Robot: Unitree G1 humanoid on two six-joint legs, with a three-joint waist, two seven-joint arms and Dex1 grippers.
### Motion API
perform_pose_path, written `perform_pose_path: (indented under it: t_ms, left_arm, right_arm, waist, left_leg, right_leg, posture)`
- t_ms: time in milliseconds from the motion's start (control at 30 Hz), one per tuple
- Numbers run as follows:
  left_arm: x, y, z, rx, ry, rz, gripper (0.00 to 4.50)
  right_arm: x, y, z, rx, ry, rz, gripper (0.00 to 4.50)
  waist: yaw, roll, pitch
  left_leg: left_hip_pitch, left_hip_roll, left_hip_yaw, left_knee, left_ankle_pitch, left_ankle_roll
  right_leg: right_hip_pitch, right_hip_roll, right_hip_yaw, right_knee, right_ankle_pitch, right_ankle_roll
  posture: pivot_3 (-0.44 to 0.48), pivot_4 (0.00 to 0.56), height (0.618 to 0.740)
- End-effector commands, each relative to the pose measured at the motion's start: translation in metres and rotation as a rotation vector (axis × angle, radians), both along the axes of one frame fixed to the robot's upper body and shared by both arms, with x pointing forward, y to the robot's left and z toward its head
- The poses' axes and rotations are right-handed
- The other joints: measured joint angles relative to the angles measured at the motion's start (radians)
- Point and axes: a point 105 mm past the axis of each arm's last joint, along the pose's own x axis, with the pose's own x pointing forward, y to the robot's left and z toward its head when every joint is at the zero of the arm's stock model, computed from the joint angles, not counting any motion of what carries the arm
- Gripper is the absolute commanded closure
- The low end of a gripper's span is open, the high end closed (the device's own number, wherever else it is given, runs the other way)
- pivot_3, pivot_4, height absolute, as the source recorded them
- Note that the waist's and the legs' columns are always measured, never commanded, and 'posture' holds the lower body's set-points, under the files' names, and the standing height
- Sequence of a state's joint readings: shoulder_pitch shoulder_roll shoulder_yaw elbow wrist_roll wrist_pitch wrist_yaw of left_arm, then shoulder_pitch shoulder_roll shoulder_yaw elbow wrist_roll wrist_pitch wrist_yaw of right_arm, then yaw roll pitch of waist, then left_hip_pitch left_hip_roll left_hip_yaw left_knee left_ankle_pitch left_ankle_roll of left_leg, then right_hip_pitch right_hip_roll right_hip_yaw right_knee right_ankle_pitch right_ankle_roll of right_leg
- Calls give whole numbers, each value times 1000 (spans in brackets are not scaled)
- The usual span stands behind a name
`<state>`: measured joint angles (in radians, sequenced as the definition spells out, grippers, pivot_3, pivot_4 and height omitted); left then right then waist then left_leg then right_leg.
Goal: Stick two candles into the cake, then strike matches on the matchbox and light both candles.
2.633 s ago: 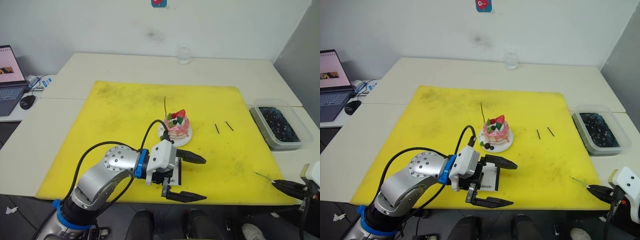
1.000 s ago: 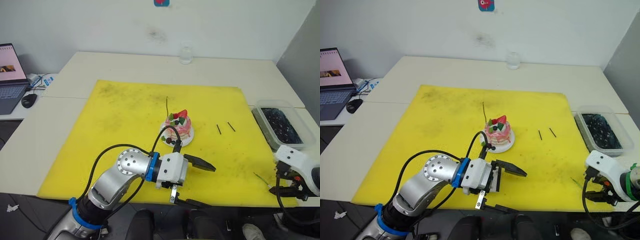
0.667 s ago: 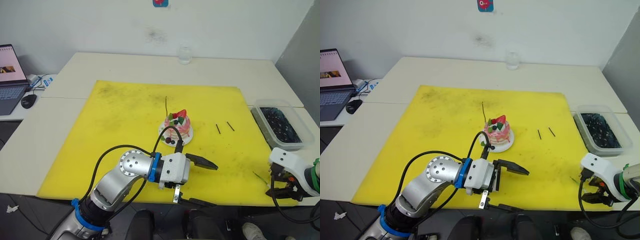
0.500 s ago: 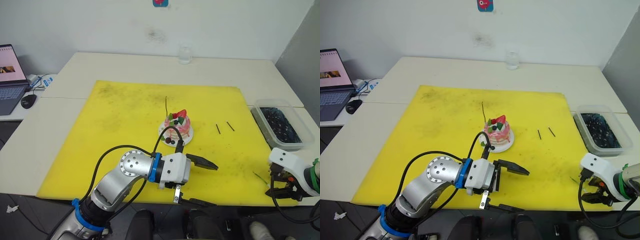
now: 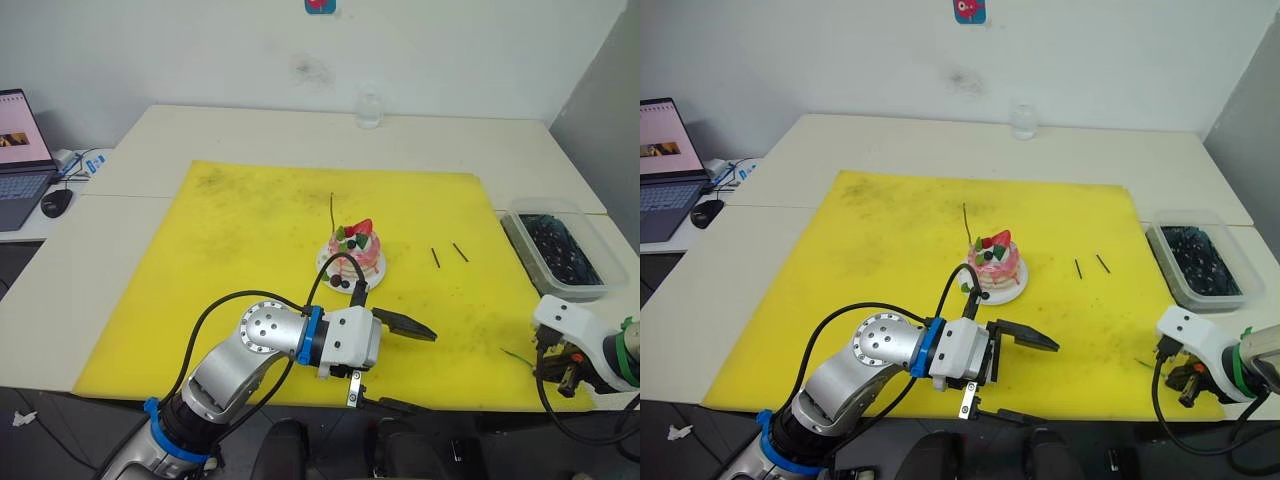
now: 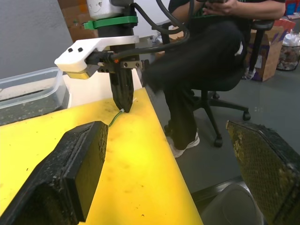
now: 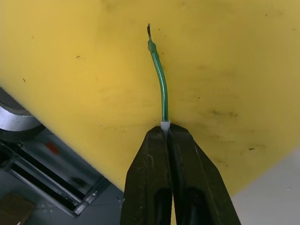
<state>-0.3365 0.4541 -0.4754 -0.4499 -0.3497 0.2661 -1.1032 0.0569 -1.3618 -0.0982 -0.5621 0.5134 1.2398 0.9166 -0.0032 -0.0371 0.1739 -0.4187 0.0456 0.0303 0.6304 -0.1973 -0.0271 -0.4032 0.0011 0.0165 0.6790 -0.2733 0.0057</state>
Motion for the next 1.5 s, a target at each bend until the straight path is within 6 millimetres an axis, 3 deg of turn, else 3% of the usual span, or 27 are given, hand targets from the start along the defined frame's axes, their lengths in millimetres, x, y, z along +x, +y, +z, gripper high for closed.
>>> perform_pose_path:
  t_ms: [33,133,233,367,500,600,800,1000,1500]
  left_arm:
    - [0,0,2,-24,-8,-5,0]
    - [7,6,5,-44,23,38,0]
    - [15,16,11,-59,53,93,0]
    - [28,33,44,-185,208,209,0]
    - [32,62,48,-123,225,311,0]
    - [37,79,51,-99,230,392,0]
    - [44,102,46,-49,219,512,0]
    - [49,111,47,-66,232,558,0]
    - [49,107,51,-58,218,537,0]
  right_arm:
    - [7,1,18,40,-35,-25,4463]
    - [15,2,39,89,-95,-35,4463]
    - [26,17,62,190,-209,6,4463]
    - [48,56,88,387,-471,93,4463]
    - [67,112,109,699,-790,154,4463]
    - [77,135,114,854,-939,149,4463]
    - [99,173,96,1027,-1058,122,4463]
    - [111,194,74,1081,-1125,95,4463]
    - [127,197,52,1088,-1158,1,4463]
  waist:
    - [0,0,0]
    - [-1,0,0]
    - [-1,1,0]
    - [-4,-1,0]
    - [-14,-1,1]
    - [-22,0,1]
    - [-25,0,1]
    - [-23,0,1]
    - [-24,0,1]
  left_leg:
    - [0,0,0,0,0,0]
    - [0,0,0,0,0,0]
    - [0,0,0,0,0,0]
    - [0,1,-1,1,0,0]
    - [0,1,-2,0,0,0]
    - [0,2,-3,-2,0,0]
    - [0,3,0,-1,0,0]
    - [0,2,0,-1,0,0]
    - [0,3,0,-1,0,0]
  right_leg:
    - [0,0,0,0,0,0]
    - [0,0,0,0,0,0]
    - [0,0,0,0,0,0]
    - [0,3,0,1,0,0]
    - [0,7,0,1,0,1]
    - [-2,8,-1,2,0,0]
    - [-1,4,1,2,0,0]
    - [-1,1,1,2,0,-1]
    - [-1,0,1,2,0,-1]
  posture:
    - [0,150,740]
    - [0,150,740]
    - [0,150,740]
    - [0,150,740]
    - [0,150,740]
    - [0,150,740]
    - [0,150,740]
    - [0,150,740]
    - [0,150,740]
